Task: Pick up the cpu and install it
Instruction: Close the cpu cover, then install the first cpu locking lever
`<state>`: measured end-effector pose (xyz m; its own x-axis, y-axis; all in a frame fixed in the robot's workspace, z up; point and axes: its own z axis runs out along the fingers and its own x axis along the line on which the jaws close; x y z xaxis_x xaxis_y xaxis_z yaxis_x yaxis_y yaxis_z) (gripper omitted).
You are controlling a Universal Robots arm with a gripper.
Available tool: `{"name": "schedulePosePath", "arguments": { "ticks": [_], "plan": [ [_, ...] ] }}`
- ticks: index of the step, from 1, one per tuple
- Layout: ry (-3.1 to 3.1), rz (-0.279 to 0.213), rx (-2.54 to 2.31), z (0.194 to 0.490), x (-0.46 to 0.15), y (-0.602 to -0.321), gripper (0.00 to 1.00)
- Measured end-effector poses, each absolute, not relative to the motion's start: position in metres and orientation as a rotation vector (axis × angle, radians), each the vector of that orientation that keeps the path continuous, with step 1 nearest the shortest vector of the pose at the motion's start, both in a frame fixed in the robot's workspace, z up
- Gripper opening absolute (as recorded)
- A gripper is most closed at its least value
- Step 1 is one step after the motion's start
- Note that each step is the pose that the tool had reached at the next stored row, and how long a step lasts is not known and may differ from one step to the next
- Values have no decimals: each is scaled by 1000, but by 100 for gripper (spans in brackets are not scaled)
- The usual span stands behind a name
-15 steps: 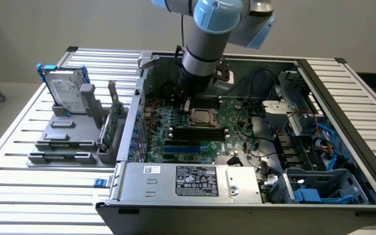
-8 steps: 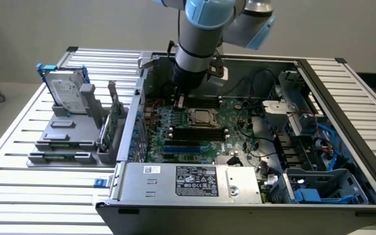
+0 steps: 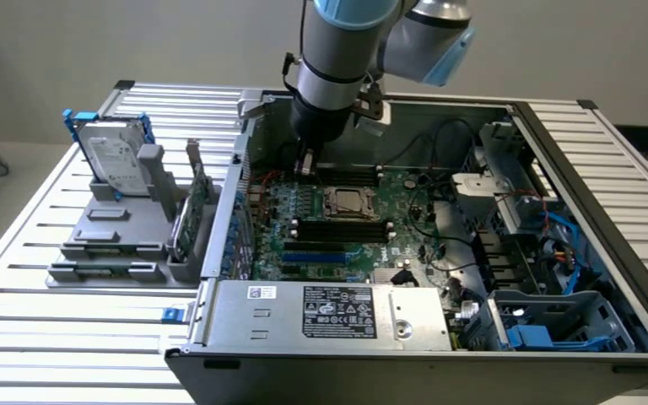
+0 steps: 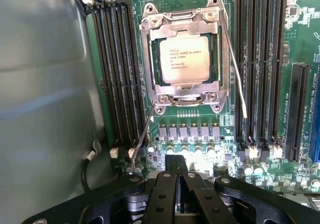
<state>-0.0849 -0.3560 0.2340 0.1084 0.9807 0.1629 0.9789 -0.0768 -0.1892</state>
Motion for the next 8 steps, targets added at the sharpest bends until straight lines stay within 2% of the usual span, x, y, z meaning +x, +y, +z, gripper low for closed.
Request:
{"name": "schedulePosePath", "arguments": {
  "ticks": [8],
  "plan": [
    [-1945, 10, -2137, 234, -85, -356, 11]
  ]
}}
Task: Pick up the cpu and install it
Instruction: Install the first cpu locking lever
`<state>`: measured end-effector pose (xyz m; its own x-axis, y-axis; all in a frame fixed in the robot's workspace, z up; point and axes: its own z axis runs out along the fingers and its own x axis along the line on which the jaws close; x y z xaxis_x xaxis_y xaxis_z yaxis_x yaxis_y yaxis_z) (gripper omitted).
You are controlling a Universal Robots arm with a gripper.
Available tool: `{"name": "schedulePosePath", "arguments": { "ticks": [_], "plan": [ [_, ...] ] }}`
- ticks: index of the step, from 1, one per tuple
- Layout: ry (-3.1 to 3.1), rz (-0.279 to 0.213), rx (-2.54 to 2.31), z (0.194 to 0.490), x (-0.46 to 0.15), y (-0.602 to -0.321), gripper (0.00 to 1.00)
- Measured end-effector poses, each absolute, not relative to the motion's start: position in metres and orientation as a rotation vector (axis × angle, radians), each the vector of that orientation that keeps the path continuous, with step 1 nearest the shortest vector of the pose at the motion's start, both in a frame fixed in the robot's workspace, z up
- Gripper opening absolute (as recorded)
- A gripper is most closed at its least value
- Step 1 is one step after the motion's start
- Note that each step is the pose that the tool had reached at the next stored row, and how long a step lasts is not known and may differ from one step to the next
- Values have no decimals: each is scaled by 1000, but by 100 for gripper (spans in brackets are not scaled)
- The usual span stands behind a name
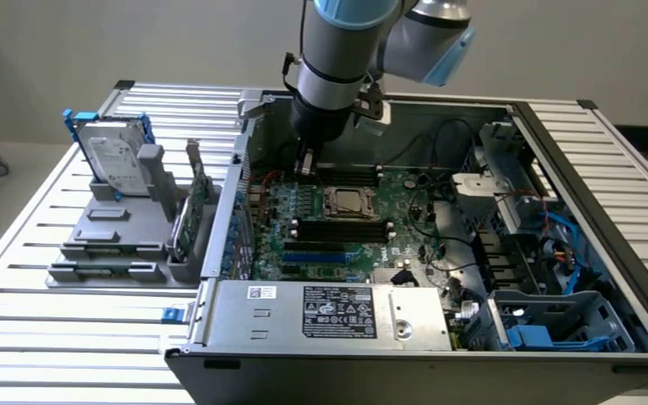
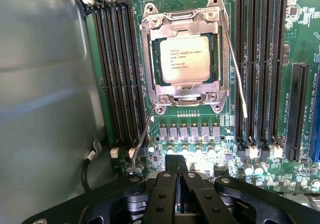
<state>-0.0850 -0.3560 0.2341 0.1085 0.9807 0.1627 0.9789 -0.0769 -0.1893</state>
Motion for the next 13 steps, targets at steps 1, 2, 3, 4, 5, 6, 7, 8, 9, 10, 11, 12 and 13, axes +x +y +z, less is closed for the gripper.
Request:
{"name": "schedulePosePath", "arguments": {
  "ticks": [1, 2, 3, 4, 5, 6, 7, 8, 9, 10, 11, 12, 13],
  "plan": [
    [-1945, 10, -2137, 234, -85, -356, 11],
    [-1945, 10, -2137, 234, -85, -356, 11],
    [-1945, 10, -2137, 234, -85, -356, 11],
    [-1945, 10, -2137, 234, -85, -356, 11],
    [-1945, 10, -2137, 234, -85, -356, 11],
    [-1945, 10, -2137, 234, -85, -356, 11],
    [-1944, 10, -2137, 234, -85, -356, 11],
    [-1944, 10, -2137, 234, -85, -356, 11],
    [-1944, 12, -2137, 234, -85, -356, 11],
    [-1943, 12, -2137, 234, -88, -356, 11],
    [-1943, 11, -2137, 234, -92, -356, 11],
    [-1942, 10, -2136, 234, -95, -356, 11],
    [-1940, 7, -2133, 236, -98, -356, 11]
  ]
}}
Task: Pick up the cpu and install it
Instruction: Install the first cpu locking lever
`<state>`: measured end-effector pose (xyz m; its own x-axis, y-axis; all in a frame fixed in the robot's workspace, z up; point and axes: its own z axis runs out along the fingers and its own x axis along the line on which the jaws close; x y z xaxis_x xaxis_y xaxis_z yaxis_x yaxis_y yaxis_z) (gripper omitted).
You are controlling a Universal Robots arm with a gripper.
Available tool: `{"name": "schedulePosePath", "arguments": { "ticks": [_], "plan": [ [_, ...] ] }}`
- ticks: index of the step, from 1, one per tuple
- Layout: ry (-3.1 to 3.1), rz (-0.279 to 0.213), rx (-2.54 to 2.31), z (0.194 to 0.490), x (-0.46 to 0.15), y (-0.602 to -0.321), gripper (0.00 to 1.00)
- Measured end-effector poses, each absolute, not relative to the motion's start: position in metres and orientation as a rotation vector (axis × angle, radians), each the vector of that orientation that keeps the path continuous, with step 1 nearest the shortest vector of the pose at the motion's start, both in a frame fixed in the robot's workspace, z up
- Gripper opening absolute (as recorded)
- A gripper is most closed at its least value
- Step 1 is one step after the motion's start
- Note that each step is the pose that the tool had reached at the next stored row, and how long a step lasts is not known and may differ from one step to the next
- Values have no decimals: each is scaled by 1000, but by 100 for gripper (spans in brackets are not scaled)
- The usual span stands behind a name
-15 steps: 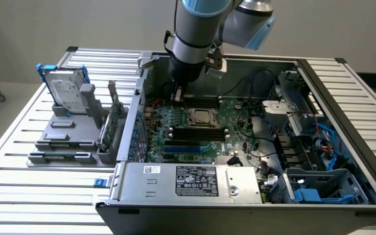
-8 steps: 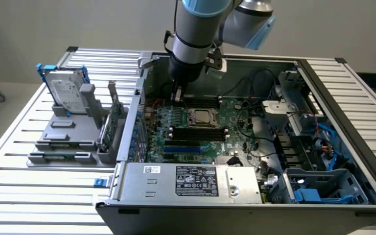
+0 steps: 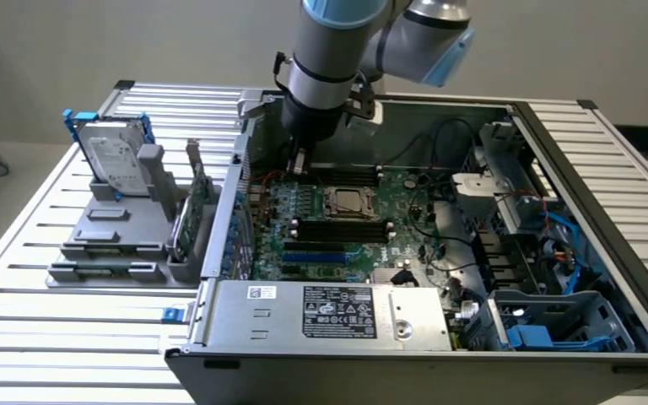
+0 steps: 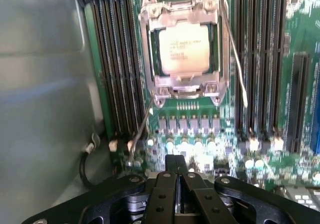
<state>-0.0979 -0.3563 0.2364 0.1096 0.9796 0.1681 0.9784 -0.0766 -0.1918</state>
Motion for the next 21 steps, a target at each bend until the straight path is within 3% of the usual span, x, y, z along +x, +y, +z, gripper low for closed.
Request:
{"name": "schedulePosePath", "arguments": {
  "ticks": [21],
  "plan": [
    [-1666, -50, -2346, 246, -110, -359, 11]
  ]
}}
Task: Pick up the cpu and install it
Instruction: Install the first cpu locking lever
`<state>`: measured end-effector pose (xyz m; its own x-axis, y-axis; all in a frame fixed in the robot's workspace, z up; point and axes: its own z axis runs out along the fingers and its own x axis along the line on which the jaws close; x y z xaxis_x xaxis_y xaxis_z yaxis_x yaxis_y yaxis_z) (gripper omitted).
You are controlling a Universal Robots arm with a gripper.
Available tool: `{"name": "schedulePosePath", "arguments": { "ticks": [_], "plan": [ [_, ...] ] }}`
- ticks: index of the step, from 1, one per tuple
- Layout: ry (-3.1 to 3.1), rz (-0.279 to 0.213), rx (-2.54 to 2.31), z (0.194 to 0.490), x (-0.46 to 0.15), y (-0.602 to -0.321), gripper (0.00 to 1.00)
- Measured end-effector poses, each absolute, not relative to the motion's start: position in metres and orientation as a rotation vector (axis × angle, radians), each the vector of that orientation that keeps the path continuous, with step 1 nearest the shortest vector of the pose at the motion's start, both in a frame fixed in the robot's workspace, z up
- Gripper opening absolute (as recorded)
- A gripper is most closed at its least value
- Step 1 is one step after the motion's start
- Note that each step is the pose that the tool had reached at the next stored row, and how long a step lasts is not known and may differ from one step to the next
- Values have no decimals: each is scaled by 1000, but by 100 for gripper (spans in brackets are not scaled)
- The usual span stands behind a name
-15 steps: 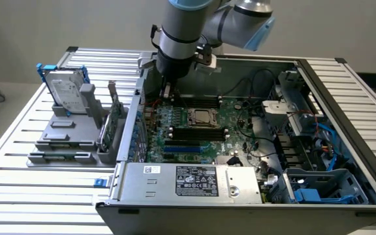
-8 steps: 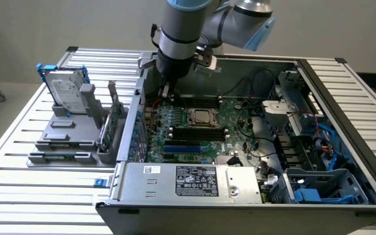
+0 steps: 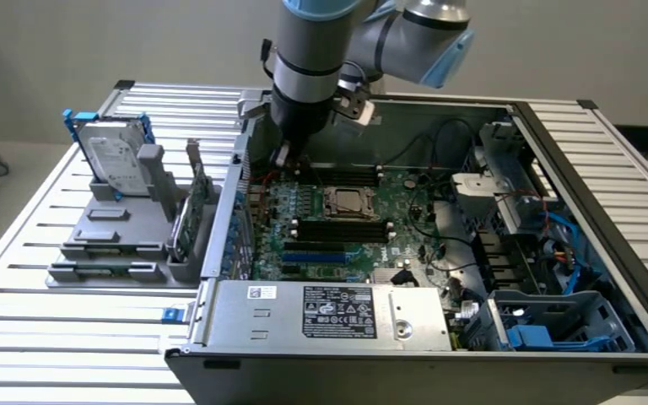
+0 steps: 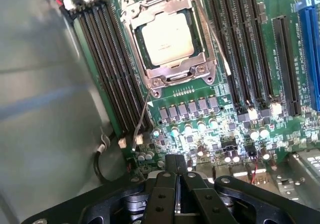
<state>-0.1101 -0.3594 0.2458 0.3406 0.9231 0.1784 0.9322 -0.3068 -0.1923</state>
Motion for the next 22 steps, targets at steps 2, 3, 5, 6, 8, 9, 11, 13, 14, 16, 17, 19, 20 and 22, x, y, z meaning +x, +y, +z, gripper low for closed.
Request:
{"name": "schedulePosePath", "arguments": {
  "ticks": [2, 3, 5, 6, 8, 9, 11, 13, 14, 16, 17, 19, 20, 22],
  "plan": [
    [-1625, -57, -2376, 246, -110, -359, 11],
    [-1605, -60, -2390, 246, -110, -359, 11],
    [-1565, -66, -2417, 246, -110, -359, 11],
    [-1546, -69, -2430, 246, -110, -359, 11],
    [-1513, -76, -2451, 245, -110, -359, 11],
    [-1500, -80, -2459, 245, -110, -359, 11],
    [-1473, -89, -2473, 245, -110, -359, 11],
    [-1451, -100, -2484, 245, -110, -359, 11],
    [-1443, -110, -2486, 245, -110, -359, 11],
    [-1427, -131, -2488, 245, -110, -359, 11],
    [-1420, -141, -2490, 244, -110, -359, 11],
    [-1403, -158, -2493, 244, -110, -359, 11],
    [-1393, -165, -2495, 244, -110, -359, 11],
    [-1373, -179, -2497, 243, -111, -359, 11]
  ]
}}
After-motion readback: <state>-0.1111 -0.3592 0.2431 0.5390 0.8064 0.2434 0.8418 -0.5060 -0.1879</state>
